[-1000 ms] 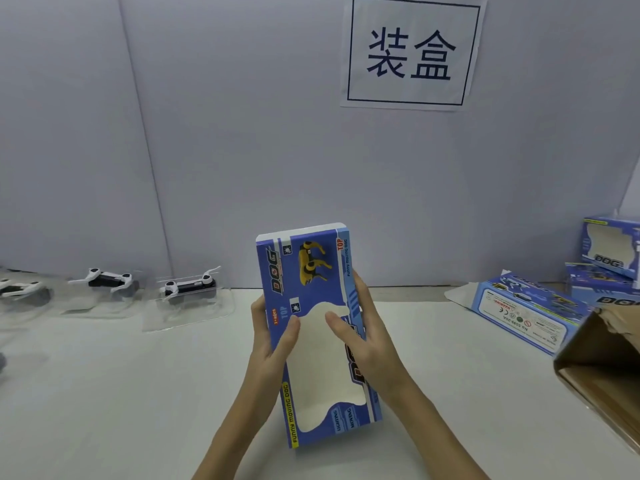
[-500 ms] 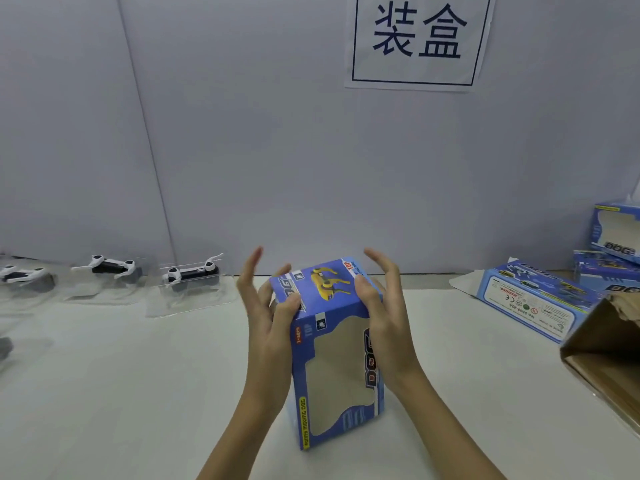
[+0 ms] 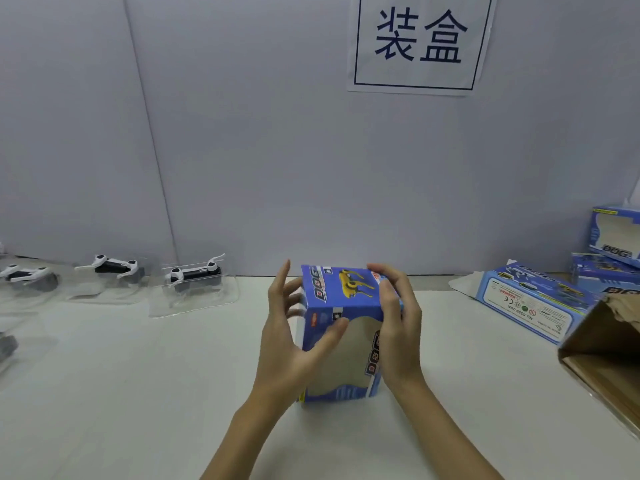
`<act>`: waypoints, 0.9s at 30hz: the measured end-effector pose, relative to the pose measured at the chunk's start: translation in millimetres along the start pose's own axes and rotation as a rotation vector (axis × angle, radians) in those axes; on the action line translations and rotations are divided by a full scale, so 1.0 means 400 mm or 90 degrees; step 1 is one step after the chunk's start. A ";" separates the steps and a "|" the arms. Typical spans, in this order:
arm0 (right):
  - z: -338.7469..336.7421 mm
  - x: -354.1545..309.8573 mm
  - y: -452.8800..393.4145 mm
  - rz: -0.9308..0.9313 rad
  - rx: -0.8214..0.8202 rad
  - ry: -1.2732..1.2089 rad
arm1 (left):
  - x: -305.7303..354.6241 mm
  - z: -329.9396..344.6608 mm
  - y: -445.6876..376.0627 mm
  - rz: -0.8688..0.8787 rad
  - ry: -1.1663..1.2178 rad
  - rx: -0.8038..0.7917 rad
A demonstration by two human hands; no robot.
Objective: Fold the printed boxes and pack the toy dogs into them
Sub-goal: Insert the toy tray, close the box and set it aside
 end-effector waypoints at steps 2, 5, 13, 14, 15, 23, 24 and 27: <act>0.002 -0.005 -0.010 0.025 -0.001 -0.042 | -0.009 -0.004 -0.008 0.000 -0.033 0.036; 0.006 -0.009 -0.023 0.113 -0.059 -0.125 | -0.024 -0.024 -0.018 0.021 -0.083 0.082; 0.079 -0.004 0.035 0.196 0.041 -0.143 | -0.038 -0.051 -0.022 0.299 -0.525 0.178; 0.088 0.002 0.043 0.241 0.029 -0.172 | -0.045 -0.044 -0.020 0.301 -0.559 0.137; 0.094 0.010 0.050 0.288 0.008 -0.179 | -0.054 -0.041 -0.020 0.294 -0.588 0.104; 0.045 0.077 0.041 0.267 0.053 0.282 | -0.176 -0.075 -0.007 0.135 -0.678 -0.048; 0.037 0.080 0.039 0.211 0.049 0.332 | -0.182 -0.075 -0.001 0.115 -0.674 -0.064; 0.054 0.072 0.056 0.050 0.019 0.408 | -0.184 -0.079 0.008 0.062 -0.662 -0.106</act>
Point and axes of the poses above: each hand's wrist, its own y-axis away from the middle knuckle, its own z-axis out of the palm, x = y × z, the point moved 1 cm from there along -y, towards the middle knuckle, and after that the axes turned 2 degrees about y, right-handed, at the moved point
